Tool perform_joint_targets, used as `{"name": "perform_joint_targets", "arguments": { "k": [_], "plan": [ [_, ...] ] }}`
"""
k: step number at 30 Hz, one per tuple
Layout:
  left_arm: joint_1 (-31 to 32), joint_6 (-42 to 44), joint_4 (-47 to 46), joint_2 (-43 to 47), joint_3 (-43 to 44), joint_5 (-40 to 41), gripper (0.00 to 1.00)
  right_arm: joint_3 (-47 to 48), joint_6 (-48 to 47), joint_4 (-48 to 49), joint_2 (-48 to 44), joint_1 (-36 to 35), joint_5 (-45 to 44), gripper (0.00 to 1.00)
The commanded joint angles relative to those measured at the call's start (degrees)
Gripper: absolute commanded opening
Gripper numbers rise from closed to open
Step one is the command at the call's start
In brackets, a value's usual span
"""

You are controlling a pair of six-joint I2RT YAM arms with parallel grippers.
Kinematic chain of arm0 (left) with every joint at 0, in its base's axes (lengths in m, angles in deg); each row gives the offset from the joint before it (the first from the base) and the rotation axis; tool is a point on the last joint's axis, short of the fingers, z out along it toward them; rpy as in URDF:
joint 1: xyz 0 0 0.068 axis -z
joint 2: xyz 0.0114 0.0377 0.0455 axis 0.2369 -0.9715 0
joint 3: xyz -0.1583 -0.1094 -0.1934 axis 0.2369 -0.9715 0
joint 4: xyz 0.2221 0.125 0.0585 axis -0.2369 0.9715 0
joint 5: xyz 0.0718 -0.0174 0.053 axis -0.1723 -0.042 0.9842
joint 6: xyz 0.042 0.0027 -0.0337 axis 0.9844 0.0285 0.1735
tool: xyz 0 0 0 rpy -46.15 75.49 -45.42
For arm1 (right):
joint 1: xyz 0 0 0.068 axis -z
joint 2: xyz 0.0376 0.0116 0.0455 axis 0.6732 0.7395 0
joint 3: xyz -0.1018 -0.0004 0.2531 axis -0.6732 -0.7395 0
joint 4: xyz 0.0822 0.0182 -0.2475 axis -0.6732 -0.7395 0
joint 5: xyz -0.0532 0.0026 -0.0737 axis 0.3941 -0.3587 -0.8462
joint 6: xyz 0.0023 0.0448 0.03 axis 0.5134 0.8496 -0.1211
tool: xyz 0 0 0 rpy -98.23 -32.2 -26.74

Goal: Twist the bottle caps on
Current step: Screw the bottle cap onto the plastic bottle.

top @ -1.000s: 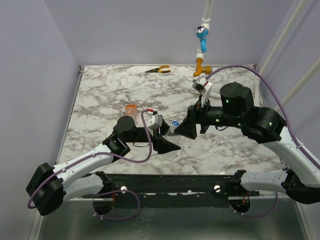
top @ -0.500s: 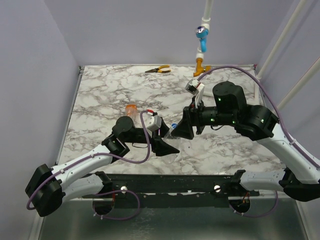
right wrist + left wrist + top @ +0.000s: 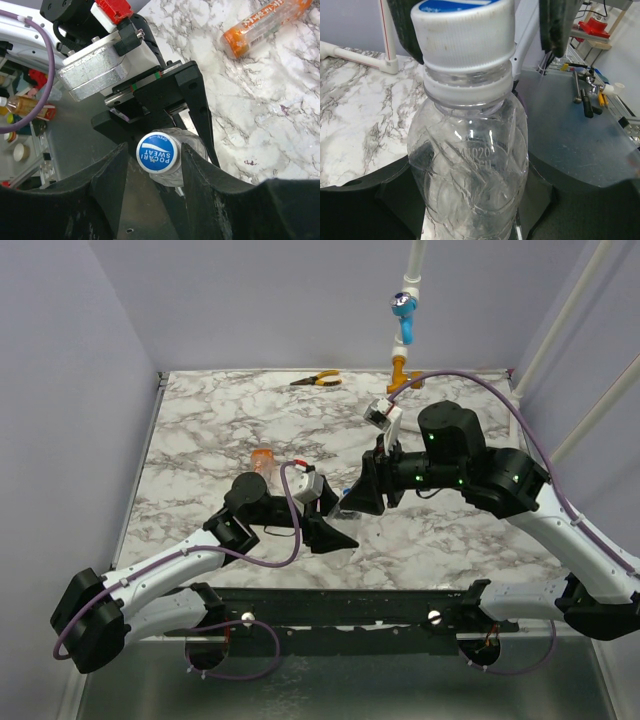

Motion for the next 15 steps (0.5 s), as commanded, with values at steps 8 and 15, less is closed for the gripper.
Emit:
{"name": "perform_joint_targets", "arguments": {
  "k": [8,15],
  "plan": [
    [-0.2,-0.6,0.2,0.4,-0.2,-1.7,0.39,-1.2,-0.8,-0.1,-0.3,-0.4,-1.3,0.35],
    [-0.3,-2.2,-0.6,0.0,0.2,-2.5,0.39,-2.3,-1.8,-1.2,0.7,-0.4,-7.4,0.23]
  ]
}}
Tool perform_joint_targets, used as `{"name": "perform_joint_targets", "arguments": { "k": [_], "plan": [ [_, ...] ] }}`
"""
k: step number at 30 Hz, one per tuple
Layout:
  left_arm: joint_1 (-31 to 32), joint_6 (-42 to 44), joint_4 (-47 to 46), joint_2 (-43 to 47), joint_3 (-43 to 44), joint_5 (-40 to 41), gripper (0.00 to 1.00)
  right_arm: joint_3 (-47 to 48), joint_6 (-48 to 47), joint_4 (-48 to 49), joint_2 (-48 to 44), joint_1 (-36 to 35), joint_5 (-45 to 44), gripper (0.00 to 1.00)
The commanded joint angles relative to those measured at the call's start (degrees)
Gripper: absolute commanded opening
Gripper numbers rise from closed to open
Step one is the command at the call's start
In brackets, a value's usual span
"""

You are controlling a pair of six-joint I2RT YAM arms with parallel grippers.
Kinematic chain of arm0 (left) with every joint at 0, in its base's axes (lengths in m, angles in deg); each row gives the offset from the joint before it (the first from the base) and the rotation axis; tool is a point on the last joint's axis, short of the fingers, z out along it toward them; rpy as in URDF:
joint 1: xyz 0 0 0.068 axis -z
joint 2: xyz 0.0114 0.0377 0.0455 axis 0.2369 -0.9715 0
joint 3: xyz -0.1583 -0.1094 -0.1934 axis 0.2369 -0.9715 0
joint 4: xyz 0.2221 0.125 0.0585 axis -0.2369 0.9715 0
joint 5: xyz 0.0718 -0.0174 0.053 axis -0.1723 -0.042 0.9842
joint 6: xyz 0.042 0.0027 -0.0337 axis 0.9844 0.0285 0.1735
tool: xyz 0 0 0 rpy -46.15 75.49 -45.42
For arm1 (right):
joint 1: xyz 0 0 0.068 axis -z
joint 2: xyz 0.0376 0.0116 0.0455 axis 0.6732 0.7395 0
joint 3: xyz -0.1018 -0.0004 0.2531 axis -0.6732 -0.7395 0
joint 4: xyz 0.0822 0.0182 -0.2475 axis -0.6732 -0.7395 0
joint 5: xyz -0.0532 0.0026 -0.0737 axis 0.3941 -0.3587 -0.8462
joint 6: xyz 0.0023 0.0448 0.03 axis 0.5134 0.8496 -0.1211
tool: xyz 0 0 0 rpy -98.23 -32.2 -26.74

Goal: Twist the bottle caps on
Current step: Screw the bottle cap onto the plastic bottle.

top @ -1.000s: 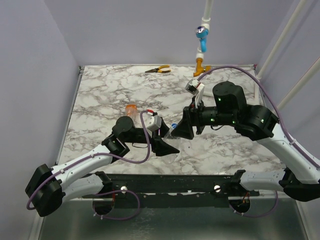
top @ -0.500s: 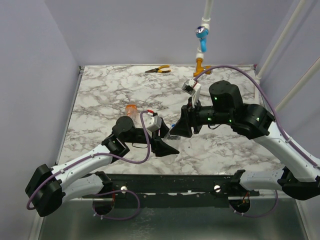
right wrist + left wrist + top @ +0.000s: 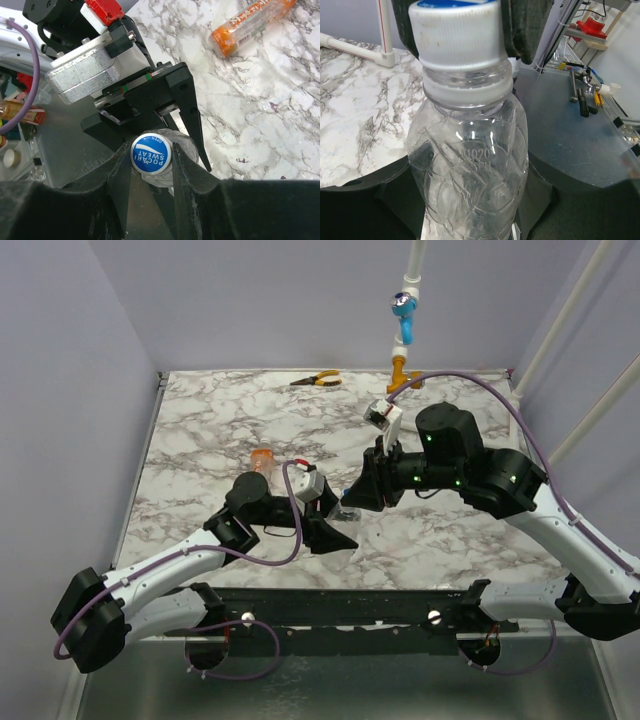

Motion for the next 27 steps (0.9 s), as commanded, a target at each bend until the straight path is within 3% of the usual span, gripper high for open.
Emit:
{"name": "perform_joint_targets", "arguments": {
  "k": [1,27],
  "plan": [
    [-0.3,-1.3,-1.6,0.0,0.3,-2.1,0.39,-1.5,-1.5,-1.1,0.7,-0.4,-5.2,0.22],
    [-0.2,-6.2,-0.7,2.0,1.1,-15.0,0.39,0.6,-7.3,3.7,-2.7,-0.4,10.7,0.21]
  ]
}}
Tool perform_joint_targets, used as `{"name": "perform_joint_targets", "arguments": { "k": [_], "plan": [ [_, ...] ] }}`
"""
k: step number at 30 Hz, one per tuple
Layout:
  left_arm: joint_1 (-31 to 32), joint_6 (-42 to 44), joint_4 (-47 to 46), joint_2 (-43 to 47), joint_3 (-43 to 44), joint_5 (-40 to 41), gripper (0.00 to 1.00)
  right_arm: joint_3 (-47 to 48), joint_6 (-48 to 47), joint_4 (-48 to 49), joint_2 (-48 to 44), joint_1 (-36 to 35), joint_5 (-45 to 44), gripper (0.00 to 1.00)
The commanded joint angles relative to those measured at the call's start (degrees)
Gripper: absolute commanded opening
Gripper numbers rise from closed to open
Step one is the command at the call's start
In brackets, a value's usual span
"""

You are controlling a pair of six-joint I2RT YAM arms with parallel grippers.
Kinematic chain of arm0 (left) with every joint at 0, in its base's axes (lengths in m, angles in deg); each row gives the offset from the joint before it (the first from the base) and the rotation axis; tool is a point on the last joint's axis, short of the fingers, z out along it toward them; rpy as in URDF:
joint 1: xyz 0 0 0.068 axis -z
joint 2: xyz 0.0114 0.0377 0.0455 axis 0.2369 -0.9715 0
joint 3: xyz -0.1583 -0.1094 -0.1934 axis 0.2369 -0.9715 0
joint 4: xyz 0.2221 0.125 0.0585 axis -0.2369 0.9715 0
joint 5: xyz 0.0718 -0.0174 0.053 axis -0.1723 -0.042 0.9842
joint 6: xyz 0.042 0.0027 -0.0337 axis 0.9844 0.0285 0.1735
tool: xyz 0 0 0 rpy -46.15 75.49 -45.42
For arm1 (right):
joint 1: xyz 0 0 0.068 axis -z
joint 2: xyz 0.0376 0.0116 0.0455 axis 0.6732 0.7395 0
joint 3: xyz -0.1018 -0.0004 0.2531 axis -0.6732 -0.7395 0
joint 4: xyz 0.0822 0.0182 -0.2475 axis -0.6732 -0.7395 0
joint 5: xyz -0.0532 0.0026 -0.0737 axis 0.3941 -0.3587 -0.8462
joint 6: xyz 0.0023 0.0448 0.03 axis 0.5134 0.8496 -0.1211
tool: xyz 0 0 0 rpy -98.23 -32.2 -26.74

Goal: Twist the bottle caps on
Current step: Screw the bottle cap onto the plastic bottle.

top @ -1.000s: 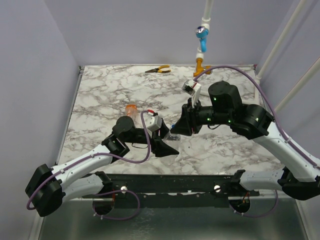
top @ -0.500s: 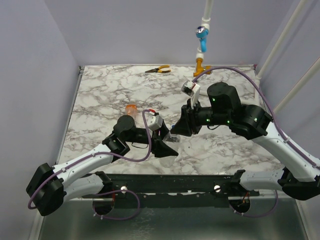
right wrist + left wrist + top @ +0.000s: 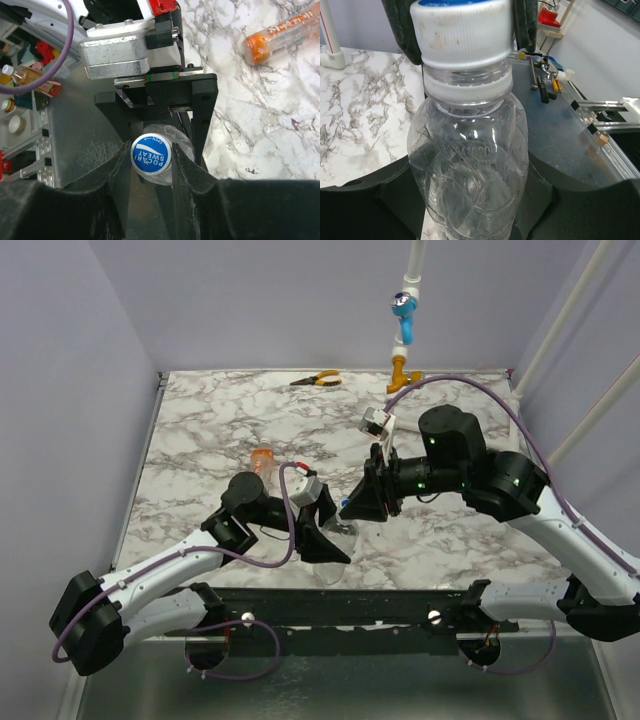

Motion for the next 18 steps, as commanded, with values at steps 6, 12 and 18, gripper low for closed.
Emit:
{"name": "perform_joint_targets", "arguments": {
  "k": [6,12,18],
  "plan": [
    [0.4,-2.9,0.5,1.6,1.2,-5.0,0.39,3.0,-3.3,-0.7,1.1,-0.1,0.0,0.2],
    [-0.5,-4.5,0.7,1.6,1.3,-3.2,0.39,2.4,-3.4,-4.0,3.3,-0.2,-5.1,0.19],
    [-1.9,-5.9,0.8,0.8,2.0,-3.7,0.4,0.9,-3.6,-6.0,3.8,-0.2,-10.7,0.16]
  ]
}}
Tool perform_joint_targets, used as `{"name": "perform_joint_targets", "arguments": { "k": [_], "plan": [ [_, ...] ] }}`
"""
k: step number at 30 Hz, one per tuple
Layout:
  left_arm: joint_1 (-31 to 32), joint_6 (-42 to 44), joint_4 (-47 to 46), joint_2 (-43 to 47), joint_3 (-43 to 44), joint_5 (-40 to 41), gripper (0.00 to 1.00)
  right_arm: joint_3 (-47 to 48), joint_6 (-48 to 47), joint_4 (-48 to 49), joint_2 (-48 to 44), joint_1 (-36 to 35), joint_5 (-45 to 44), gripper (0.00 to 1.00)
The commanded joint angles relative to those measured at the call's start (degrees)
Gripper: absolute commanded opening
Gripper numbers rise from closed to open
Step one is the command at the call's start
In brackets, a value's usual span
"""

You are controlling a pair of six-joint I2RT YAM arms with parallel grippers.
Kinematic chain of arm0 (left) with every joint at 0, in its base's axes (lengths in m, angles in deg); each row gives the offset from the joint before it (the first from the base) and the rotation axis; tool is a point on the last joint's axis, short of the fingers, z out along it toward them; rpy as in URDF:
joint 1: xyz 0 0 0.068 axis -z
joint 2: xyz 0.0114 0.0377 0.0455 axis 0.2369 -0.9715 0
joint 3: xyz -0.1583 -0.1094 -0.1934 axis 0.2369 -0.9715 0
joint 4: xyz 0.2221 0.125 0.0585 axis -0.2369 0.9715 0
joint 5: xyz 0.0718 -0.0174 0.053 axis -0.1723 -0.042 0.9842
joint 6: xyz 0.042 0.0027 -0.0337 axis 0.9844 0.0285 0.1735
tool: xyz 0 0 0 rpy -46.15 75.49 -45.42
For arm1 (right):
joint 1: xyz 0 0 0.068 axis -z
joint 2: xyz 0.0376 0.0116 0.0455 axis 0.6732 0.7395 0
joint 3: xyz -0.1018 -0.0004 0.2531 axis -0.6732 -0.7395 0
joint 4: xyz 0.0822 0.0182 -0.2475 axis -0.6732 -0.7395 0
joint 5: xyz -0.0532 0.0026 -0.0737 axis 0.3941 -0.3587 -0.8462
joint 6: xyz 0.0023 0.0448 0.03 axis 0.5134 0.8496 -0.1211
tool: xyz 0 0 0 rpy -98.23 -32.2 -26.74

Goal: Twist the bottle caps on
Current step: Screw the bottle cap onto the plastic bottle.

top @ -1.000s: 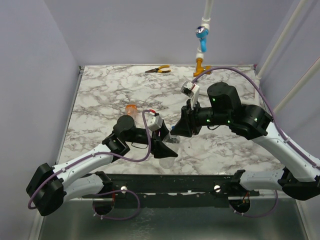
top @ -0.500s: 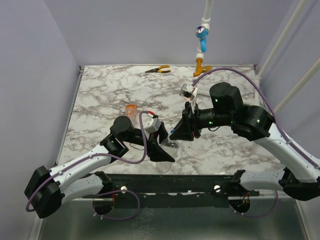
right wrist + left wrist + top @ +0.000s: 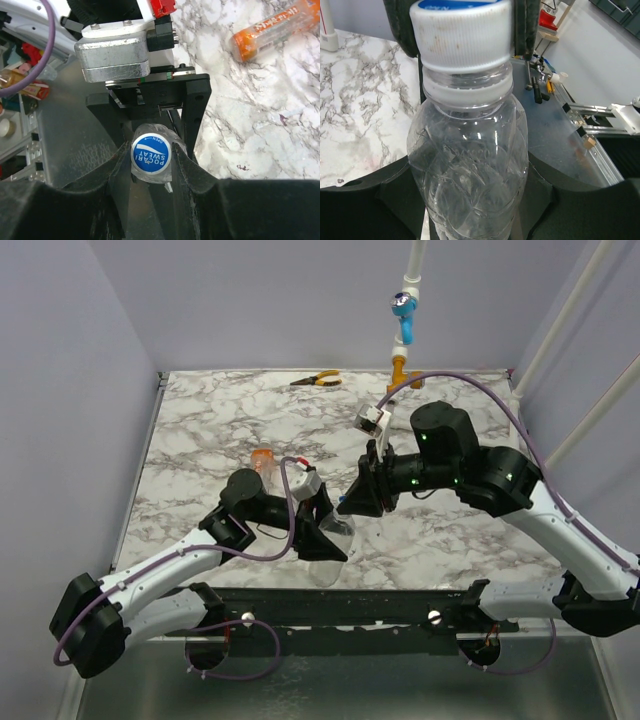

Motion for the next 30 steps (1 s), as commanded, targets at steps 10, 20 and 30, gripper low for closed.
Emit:
{"name": "perform_joint_targets", "arguments": {
  "k": [10,20,30],
  "plan": [
    [-1.5,9.0,12.5,1.1,4.9,11.7,0.38,-3.5,1.0,-6.8,3.6,-0.1,-15.4,0.13],
    [0.3,19.7,14.8,3.0,6.7,36.4,0.36,-3.6,9.3,-9.9,8.6,-0.1,-23.0,0.13],
    [7.5,28.6,7.9,1.4,5.7,59.8,0.34,-0.6,20.9,-15.4,17.2,-0.1,-33.4,0.14]
  ]
}}
